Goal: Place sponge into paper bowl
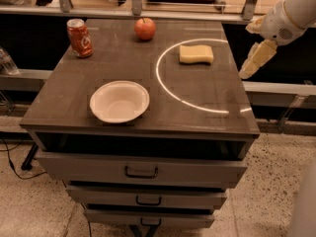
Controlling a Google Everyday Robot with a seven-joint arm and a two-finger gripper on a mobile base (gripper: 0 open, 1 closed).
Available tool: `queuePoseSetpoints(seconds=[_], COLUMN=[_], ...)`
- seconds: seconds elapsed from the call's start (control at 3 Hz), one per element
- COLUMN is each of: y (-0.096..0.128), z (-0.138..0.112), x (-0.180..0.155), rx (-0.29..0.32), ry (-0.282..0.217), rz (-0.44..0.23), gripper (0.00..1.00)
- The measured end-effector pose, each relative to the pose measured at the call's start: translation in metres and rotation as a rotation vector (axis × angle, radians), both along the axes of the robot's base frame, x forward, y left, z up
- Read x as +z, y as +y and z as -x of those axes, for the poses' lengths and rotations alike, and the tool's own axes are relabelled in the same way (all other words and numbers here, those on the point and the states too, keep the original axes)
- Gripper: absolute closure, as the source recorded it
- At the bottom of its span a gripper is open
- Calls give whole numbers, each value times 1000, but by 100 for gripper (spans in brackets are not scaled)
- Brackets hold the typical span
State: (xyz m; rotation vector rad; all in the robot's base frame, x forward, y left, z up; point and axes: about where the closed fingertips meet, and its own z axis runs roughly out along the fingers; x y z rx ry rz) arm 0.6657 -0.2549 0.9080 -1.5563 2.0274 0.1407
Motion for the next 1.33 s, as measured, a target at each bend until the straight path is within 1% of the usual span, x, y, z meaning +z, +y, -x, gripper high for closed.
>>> queuePoseSetpoints(seconds=[0.33, 0.67, 1.0, 1.33], y=[10, 26, 46, 64], z=[-66, -93, -104, -104], x=[-21, -38, -50, -55], rx=[-63, -94, -109, -100], ry=[-41, -38, 0, 44], rz=[-140, -207, -253, -277], gripper=[0, 0, 0, 10])
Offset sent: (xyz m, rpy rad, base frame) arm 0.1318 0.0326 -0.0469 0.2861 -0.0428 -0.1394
